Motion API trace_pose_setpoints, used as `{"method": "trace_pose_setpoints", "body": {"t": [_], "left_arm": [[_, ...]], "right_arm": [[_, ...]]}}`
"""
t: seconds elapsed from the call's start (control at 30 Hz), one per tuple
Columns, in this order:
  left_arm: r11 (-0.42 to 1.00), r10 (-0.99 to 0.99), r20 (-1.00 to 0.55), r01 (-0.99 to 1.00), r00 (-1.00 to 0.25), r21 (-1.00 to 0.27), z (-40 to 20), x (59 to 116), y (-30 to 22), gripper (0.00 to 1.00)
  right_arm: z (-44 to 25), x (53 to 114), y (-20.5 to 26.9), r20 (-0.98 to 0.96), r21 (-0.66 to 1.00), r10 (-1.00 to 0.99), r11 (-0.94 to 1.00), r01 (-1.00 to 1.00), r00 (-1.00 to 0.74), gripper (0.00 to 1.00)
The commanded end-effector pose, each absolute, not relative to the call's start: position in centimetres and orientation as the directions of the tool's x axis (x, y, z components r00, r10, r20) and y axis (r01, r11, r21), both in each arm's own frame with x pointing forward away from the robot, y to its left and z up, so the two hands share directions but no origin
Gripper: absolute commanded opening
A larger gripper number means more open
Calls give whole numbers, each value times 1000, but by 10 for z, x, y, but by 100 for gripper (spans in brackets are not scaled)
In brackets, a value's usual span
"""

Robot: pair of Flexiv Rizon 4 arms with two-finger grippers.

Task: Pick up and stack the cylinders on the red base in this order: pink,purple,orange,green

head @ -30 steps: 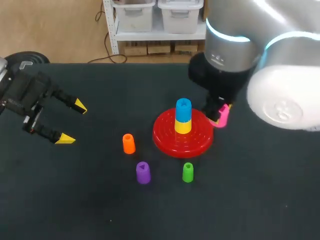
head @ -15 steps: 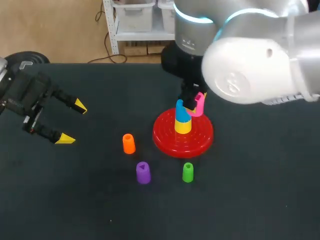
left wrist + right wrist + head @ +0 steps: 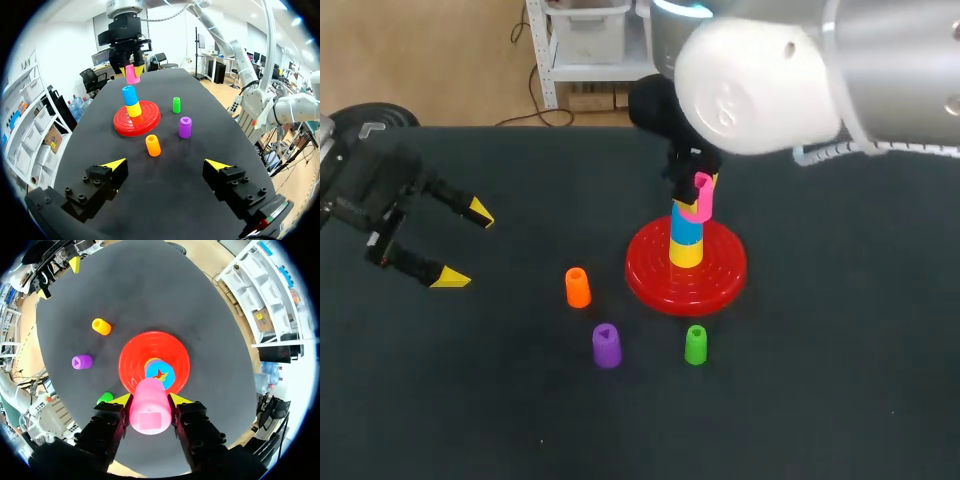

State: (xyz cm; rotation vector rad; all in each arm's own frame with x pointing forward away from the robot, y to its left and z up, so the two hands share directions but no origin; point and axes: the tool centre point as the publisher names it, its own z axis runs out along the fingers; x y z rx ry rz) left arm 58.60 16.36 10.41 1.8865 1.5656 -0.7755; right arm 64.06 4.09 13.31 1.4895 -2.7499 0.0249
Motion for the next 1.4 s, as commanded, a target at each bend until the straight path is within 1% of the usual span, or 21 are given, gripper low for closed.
{"method": "trace_pose_setpoints", "body": {"t": [0.03,0.53,1.4], "left_arm": [[-160,659,-737,985,152,60,103,586,164,100],[-160,659,-737,985,152,60,103,586,164,100],[-160,659,-737,985,152,60,103,586,164,100]], "right_arm": [[131,651,45,63,17,-838,543,-839,-542,0],[119,658,48,95,34,-843,534,-845,-530,0],[114,660,47,106,-11,-834,543,-839,-541,0]]}}
